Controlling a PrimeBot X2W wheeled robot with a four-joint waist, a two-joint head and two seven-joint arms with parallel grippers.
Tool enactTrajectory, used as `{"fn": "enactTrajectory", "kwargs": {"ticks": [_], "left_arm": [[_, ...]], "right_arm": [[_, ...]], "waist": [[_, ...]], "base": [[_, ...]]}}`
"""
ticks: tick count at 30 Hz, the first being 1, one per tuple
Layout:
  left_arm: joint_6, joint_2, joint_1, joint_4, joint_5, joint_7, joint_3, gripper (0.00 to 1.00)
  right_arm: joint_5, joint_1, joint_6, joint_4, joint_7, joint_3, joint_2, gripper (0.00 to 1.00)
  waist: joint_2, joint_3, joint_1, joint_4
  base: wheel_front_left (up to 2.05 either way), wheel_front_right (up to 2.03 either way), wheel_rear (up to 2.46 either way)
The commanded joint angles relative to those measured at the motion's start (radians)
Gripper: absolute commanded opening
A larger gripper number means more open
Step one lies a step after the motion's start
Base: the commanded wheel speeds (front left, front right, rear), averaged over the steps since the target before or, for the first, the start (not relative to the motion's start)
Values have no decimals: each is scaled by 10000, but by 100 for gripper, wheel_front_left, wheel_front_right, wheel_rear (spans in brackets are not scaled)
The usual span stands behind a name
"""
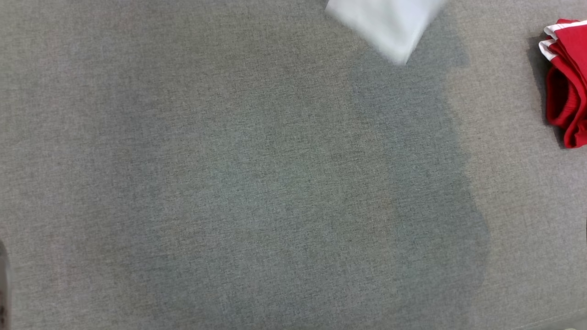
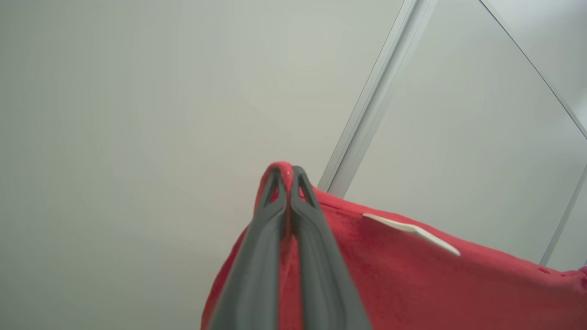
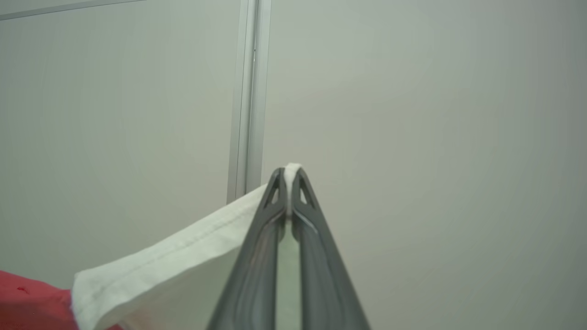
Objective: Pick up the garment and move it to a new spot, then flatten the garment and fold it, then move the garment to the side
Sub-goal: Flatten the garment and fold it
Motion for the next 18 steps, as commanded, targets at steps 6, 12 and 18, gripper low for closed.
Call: {"fn": "enactTrajectory", "kwargs": {"ticks": [6, 12, 18], "left_arm": [[-476, 91, -189, 714, 409, -1156, -141, 0], [-790, 200, 1511, 1530, 427, -1829, -620, 0], [-868, 126, 3381, 2269, 104, -2312, -819, 0]], "right_arm": [[402, 130, 2, 709, -627, 1011, -283, 0], [1079, 2246, 2, 764, -531, 2347, -530, 0], [1929, 4840, 2, 389, -85, 2773, -610, 0]], "waist": [[0, 73, -3, -119], [0, 46, -3, -69], [0, -344, -3, 141]], "base": [[0, 0, 0], [0, 0, 0], [0, 0, 0]]}}
